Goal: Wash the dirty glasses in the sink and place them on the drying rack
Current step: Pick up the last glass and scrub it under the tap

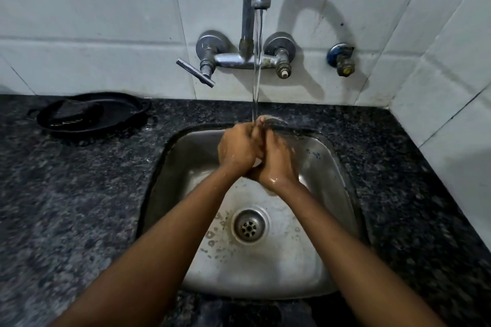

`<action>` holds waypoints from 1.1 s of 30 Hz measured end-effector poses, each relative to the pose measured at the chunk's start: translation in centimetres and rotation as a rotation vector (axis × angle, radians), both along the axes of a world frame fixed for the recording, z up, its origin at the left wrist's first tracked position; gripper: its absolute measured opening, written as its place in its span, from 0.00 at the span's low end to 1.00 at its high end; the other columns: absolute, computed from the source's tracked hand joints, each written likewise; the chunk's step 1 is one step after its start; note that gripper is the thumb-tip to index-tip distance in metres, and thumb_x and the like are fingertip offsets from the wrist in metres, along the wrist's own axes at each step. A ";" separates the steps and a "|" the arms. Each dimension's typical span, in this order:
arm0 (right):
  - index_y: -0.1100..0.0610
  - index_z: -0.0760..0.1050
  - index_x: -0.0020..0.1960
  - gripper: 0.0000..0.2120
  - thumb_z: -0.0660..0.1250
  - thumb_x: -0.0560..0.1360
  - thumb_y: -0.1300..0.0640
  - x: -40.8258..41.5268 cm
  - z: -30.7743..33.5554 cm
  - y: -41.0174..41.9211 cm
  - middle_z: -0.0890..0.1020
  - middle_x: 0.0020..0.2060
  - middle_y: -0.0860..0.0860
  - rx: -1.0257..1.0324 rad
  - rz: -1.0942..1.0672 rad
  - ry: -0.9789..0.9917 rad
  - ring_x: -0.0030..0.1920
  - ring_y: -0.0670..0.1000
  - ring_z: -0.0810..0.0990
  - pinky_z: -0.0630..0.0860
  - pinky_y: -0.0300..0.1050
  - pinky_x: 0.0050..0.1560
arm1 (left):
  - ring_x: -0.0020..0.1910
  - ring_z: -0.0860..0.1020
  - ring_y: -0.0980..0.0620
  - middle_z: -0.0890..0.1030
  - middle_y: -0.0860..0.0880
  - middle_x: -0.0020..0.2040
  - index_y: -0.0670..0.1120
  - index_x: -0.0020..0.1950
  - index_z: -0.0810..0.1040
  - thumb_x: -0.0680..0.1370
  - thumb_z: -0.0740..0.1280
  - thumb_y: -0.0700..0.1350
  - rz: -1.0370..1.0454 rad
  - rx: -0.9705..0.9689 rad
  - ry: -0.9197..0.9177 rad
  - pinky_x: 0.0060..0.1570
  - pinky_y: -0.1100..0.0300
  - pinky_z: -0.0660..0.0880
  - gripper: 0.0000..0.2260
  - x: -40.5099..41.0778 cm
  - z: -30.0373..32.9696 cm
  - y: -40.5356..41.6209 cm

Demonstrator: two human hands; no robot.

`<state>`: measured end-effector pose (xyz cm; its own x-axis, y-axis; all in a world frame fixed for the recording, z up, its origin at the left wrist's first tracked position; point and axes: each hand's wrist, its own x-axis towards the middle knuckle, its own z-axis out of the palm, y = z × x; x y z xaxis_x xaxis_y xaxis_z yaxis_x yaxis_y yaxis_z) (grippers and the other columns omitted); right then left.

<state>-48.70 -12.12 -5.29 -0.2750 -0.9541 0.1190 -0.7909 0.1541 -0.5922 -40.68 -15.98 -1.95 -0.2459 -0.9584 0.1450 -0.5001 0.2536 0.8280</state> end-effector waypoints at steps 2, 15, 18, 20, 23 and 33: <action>0.47 0.60 0.68 0.44 0.80 0.58 0.52 -0.9 -0.1 0.7 0.76 0.61 0.51 0.056 0.069 -0.322 0.60 0.53 0.76 0.76 0.53 0.58 | 0.32 0.80 0.49 0.79 0.49 0.29 0.50 0.33 0.75 0.79 0.58 0.55 -0.046 0.098 0.187 0.40 0.55 0.77 0.17 0.8 -0.7 -0.4; 0.44 0.38 0.74 0.56 0.76 0.63 0.53 1.3 -1.0 4.3 0.75 0.55 0.60 0.405 0.048 0.111 0.52 0.61 0.78 0.75 0.49 0.46 | 0.42 0.80 0.46 0.81 0.42 0.43 0.42 0.44 0.79 0.72 0.71 0.50 0.299 0.576 0.244 0.43 0.55 0.79 0.12 0.3 -4.5 -0.4; 0.42 0.40 0.75 0.55 0.76 0.62 0.55 0.3 -1.2 5.2 0.78 0.51 0.59 0.342 0.162 -0.153 0.47 0.60 0.80 0.78 0.49 0.44 | 0.31 0.75 0.51 0.78 0.46 0.34 0.44 0.36 0.74 0.69 0.74 0.47 0.323 0.599 0.438 0.29 0.62 0.74 0.11 0.2 -4.3 -0.1; 0.40 0.49 0.73 0.47 0.72 0.66 0.64 -1.2 -0.8 5.9 0.80 0.51 0.60 0.353 0.166 -0.864 0.45 0.60 0.82 0.81 0.54 0.45 | 0.34 0.76 0.50 0.77 0.45 0.35 0.43 0.38 0.74 0.70 0.73 0.44 0.210 0.627 0.595 0.34 0.58 0.78 0.09 0.4 -3.6 -0.1; 0.45 0.61 0.66 0.31 0.63 0.72 0.71 -1.6 -0.7 6.5 0.83 0.45 0.61 0.343 0.102 -1.423 0.37 0.57 0.83 0.82 0.51 0.40 | 0.40 0.76 0.47 0.77 0.42 0.40 0.41 0.45 0.76 0.70 0.73 0.45 0.087 0.671 0.709 0.45 0.53 0.78 0.10 0.5 -2.9 0.0; 0.55 0.61 0.69 0.34 0.72 0.67 0.63 0.6 0.0 6.0 0.81 0.47 0.57 0.313 0.059 -0.750 0.42 0.56 0.82 0.81 0.49 0.44 | 0.35 0.75 0.50 0.77 0.44 0.36 0.43 0.39 0.75 0.71 0.73 0.46 0.226 0.588 0.508 0.33 0.60 0.76 0.09 0.7 -2.6 -0.5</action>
<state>-48.15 -6.14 -5.28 -0.1240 -0.9278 -0.3519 -0.2127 0.3712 -0.9039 -39.95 -16.44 -4.51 -0.0769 -0.9313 -0.3560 -0.0145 -0.3560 0.9344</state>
